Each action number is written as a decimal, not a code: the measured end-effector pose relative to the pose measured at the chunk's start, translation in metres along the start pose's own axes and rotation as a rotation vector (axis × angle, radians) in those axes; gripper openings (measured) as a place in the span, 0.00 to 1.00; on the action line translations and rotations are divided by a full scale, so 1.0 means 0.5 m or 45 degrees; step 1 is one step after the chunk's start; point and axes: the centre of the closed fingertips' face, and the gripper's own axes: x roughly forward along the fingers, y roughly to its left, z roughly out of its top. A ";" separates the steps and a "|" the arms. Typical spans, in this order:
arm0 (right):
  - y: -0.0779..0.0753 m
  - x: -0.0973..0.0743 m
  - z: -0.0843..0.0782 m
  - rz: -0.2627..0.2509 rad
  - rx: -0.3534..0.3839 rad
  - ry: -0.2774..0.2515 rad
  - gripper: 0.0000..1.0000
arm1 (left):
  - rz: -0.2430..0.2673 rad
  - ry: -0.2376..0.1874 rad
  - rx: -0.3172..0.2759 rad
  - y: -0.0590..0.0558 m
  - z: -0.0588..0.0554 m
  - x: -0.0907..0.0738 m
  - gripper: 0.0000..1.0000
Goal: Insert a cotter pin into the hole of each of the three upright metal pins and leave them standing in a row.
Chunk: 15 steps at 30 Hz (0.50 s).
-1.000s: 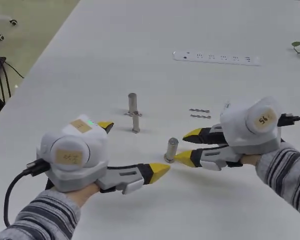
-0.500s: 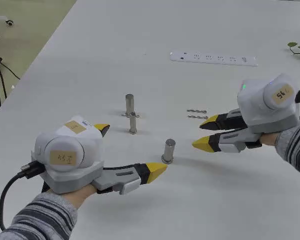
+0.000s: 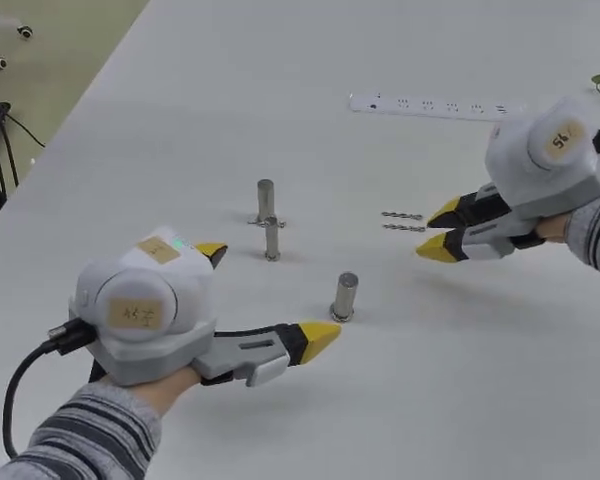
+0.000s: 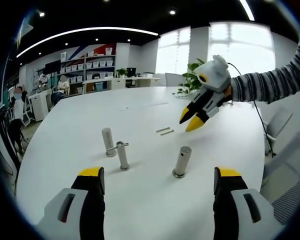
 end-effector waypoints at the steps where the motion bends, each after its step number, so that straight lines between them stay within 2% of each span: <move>1: -0.006 0.002 -0.002 -0.003 -0.002 0.005 0.17 | -0.001 0.001 0.003 -0.001 0.000 0.001 0.89; 6: -0.034 0.019 -0.009 -0.010 -0.005 0.037 0.14 | -0.022 0.008 0.004 -0.012 -0.002 0.005 0.88; 7: -0.050 0.029 -0.012 -0.010 -0.015 0.044 0.14 | -0.026 0.010 0.010 -0.014 -0.002 0.006 0.88; 11: -0.060 0.042 -0.010 0.005 -0.019 0.055 0.14 | -0.032 0.007 0.007 -0.016 -0.001 0.007 0.88; 13: -0.074 0.053 -0.010 0.008 -0.033 0.063 0.13 | -0.030 0.011 0.008 -0.016 -0.002 0.006 0.87; 15: -0.074 0.060 -0.013 0.018 -0.046 0.080 0.12 | -0.030 0.011 0.007 -0.015 -0.002 0.006 0.87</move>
